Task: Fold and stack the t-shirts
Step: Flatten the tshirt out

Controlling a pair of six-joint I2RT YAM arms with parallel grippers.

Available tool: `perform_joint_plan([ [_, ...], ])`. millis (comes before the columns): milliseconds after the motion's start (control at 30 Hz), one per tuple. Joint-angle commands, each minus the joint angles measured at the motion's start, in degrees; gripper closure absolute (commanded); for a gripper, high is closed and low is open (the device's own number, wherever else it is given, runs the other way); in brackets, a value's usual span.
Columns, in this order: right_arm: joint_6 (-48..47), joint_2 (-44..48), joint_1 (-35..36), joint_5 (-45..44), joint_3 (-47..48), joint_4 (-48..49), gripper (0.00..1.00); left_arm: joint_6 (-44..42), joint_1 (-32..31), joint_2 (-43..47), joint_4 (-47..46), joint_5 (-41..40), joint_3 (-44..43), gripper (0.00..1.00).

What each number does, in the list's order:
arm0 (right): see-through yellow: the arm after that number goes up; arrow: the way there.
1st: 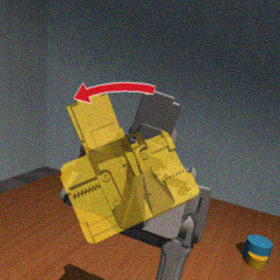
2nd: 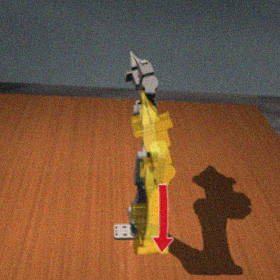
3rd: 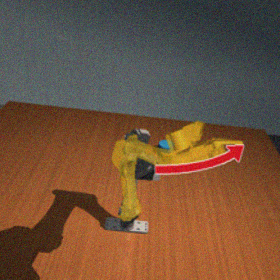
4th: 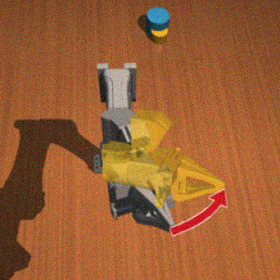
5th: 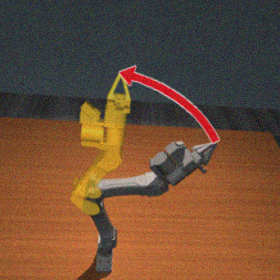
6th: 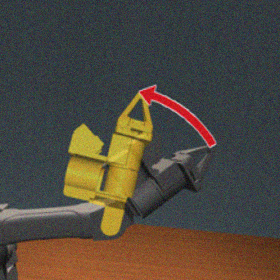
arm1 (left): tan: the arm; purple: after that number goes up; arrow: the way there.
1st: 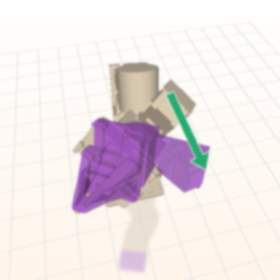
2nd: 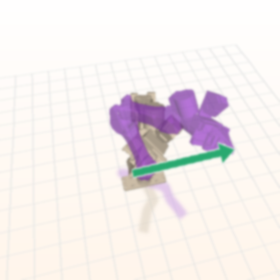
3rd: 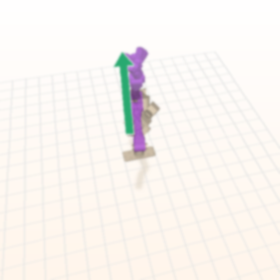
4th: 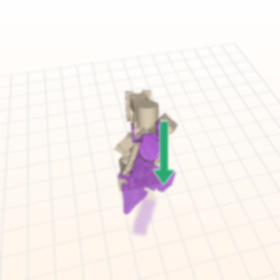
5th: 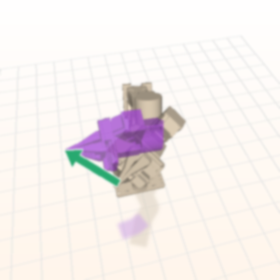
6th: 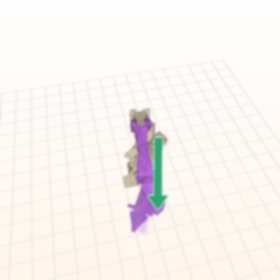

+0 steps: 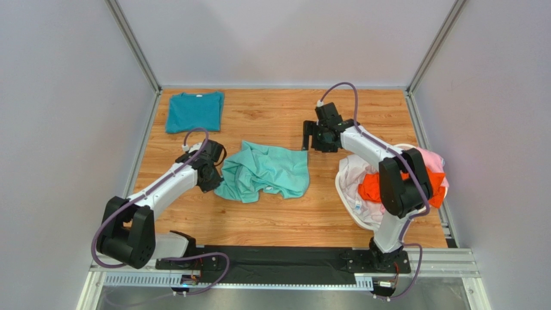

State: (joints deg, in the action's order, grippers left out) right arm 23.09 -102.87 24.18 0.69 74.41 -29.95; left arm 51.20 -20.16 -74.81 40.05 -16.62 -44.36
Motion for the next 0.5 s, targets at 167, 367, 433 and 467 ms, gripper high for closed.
perform_joint_plan([
  [167,0.20,-8.13,2.53,2.22,5.04,2.53,0.27,1.18,0.12,-0.08,1.96,-2.10,0.06,1.00],
  [367,0.29,-12.18,3.59,4.40,6.89,3.06,0.64,1.27,0.12,0.45,2.13,-2.89,0.06,1.00],
  [433,0.64,-11.74,4.37,3.28,6.97,2.71,0.92,1.36,0.12,0.80,2.22,-3.33,-0.11,1.00],
  [467,0.90,-11.13,4.64,2.14,6.45,2.71,0.99,1.36,0.21,0.89,2.22,-3.68,-0.29,1.00],
])
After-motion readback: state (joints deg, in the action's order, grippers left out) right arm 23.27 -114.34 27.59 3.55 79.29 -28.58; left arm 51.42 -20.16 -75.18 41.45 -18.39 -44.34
